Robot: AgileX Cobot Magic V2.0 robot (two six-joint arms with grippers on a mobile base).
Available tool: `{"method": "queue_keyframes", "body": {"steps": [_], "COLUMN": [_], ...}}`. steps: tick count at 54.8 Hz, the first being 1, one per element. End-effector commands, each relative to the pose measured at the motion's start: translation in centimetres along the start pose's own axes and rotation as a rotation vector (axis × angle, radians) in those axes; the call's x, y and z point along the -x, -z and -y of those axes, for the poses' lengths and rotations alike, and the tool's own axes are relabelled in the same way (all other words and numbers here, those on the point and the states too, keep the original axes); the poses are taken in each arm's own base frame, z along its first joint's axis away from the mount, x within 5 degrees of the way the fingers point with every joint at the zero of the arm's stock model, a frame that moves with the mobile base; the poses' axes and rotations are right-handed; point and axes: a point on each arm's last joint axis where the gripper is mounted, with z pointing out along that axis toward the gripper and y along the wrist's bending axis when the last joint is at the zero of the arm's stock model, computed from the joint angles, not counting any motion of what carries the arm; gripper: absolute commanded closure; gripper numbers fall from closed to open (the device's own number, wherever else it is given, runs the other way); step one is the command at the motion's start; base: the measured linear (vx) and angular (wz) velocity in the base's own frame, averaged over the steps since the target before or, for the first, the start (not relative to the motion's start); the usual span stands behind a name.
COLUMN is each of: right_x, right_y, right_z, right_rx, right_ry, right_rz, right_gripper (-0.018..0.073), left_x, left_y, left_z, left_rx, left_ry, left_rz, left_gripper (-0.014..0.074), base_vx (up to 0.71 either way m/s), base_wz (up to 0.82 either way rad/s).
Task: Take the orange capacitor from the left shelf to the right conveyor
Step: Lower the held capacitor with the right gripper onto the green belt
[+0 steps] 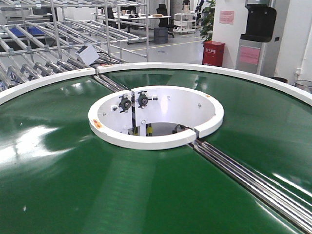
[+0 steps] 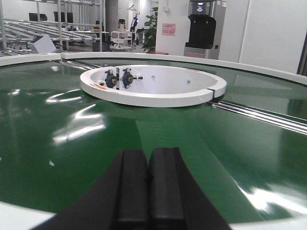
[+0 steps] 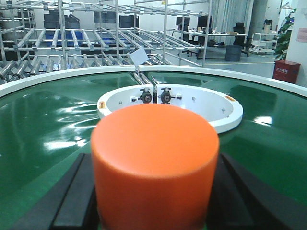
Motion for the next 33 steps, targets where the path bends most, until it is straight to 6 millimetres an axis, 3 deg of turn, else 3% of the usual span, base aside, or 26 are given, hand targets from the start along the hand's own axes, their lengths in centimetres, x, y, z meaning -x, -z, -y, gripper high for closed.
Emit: {"method": "queue_keyframes", "body": {"steps": [1, 17, 33], "right_x": [1.46, 1.45, 1.45], "right_y": [0.04, 0.04, 0.04], "right_z": [-0.05, -0.05, -0.05], "right_rx": [0.008, 0.008, 0.008], "right_ry": [0.010, 0.010, 0.010], "right_rz": [0.097, 0.096, 0.096], "right_gripper": [0.0567, 0.0567, 0.0567], "left_x": [1.77, 1.77, 1.77], "left_y": [0.23, 0.23, 0.23], "left_z": [0.20, 0.20, 0.20], "left_rx": [-0.017, -0.017, -0.017], "left_ry": [0.011, 0.011, 0.011], "left_rz": [0.115, 0.115, 0.115], "left_gripper": [0.0603, 0.0603, 0.0603], "base_vx": [0.39, 0.30, 0.12], "base_wz": [0.07, -0.01, -0.05]}}
